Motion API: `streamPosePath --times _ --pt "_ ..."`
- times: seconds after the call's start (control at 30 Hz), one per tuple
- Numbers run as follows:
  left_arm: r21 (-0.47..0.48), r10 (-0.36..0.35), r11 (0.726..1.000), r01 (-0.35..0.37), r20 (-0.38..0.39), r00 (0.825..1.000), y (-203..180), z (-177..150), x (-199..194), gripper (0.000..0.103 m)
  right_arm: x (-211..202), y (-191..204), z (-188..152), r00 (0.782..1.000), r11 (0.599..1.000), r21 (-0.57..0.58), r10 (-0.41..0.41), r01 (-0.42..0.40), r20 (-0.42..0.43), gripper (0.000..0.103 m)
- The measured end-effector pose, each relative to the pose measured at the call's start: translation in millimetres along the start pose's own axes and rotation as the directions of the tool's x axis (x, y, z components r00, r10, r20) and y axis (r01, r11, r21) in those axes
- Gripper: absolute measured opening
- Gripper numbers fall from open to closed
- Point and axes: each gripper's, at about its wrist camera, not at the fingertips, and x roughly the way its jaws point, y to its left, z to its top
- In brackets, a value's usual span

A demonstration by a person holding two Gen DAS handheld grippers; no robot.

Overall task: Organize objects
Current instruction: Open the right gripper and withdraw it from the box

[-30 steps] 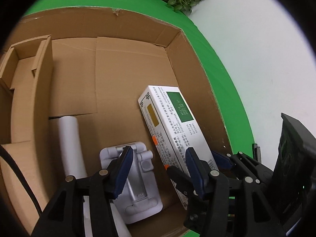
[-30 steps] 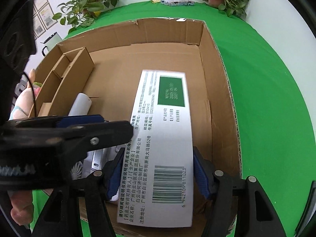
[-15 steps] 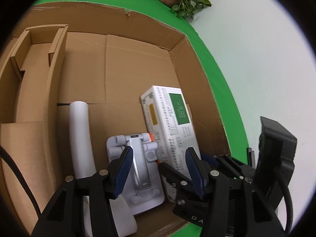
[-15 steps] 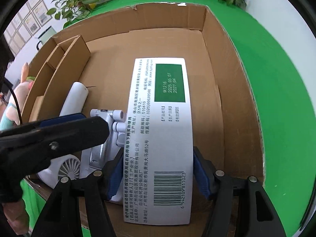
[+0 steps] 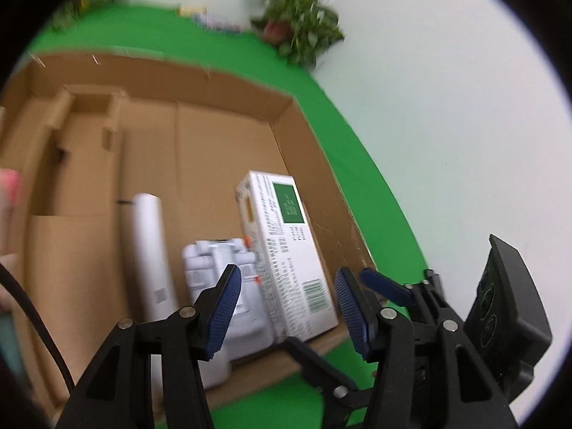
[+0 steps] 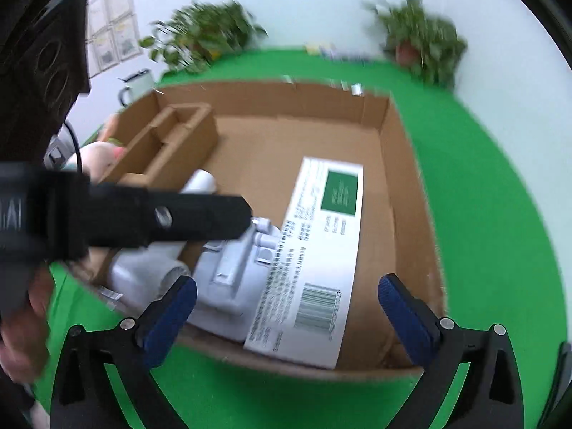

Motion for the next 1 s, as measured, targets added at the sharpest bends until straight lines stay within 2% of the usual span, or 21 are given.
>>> streamPosePath --times 0.03,0.1,0.17,0.27,0.33,0.43,0.47,0.5,0.57,0.63,0.67,0.77,0.87,1.0 --pt "0.033 0.025 0.999 -0.026 0.032 0.999 -3.2 -8.8 -13.0 0.054 -8.3 4.7 -5.8 0.999 1.0 -0.014 -0.01 0.01 0.034 0.102" --pt "0.081 0.089 0.992 -0.096 0.094 0.992 -7.2 -24.9 -32.7 0.07 -18.4 11.7 -14.1 0.997 1.0 -0.022 -0.014 0.016 0.078 0.102" --pt "0.118 0.187 0.97 -0.211 0.186 0.965 -7.8 -43.2 -50.4 0.076 -23.4 18.6 -24.1 0.993 1.0 -0.005 -0.015 0.015 0.116 0.102" --pt "0.128 0.298 0.931 -0.342 0.274 0.914 -2.3 -61.3 -62.6 0.076 -23.2 25.1 -33.1 0.988 0.999 0.036 -0.009 0.004 0.151 0.102" --pt "0.102 0.379 0.898 -0.427 0.309 0.872 5.0 -71.6 -71.9 0.076 -22.3 24.8 -36.3 0.983 0.997 0.074 -0.003 -0.01 0.181 0.102" --pt "0.067 0.492 0.837 -0.543 0.34 0.801 17.2 -73.8 -51.8 0.076 -20.5 27.7 -38.5 0.973 0.994 0.11 -0.035 0.009 0.229 0.102" --pt "0.06 0.507 0.828 -0.558 0.345 0.789 21.1 -74.7 -50.8 0.076 -16.8 27.5 -38.5 0.97 0.994 0.111 -0.046 0.019 0.24 0.102" --pt "0.046 0.536 0.808 -0.587 0.353 0.766 23.1 -78.3 -54.9 0.076 -13.5 27.4 -39.0 0.967 0.993 0.11 -0.062 0.036 0.245 0.102" --pt "0.043 0.599 0.749 -0.661 0.381 0.704 24.4 -84.3 -45.2 0.076 -8.1 28.2 -40.7 0.96 0.993 0.1 -0.093 0.069 0.263 0.102" --pt "0.049 0.628 0.704 -0.709 0.424 0.653 20.7 -90.7 -40.7 0.076 -6.6 31.3 -43.6 0.951 0.992 0.086 -0.114 0.093 0.286 0.102" --pt "0.039 0.63 0.7 -0.713 0.435 0.643 20.5 -91.7 -39.3 0.077 -6.5 31.5 -45.0 0.947 0.991 0.089 -0.118 0.096 0.298 0.102" --pt "0.008 0.627 0.713 -0.701 0.44 0.643 22.1 -93.2 -41.9 0.08 -4.5 31.2 -47.1 0.939 0.99 0.092 -0.131 0.106 0.32 0.102" --pt "0.01 0.627 0.703 -0.711 0.463 0.626 22.1 -96.7 -39.2 0.082 -3.5 30.7 -47.7 0.935 0.99 0.092 -0.133 0.108 0.328 0.103" --pt "0.006 0.622 0.71 -0.704 0.462 0.632 23.6 -95.6 -39.9 0.083 -3.1 30.4 -47.5 0.935 0.99 0.091 -0.133 0.109 0.328 0.103"
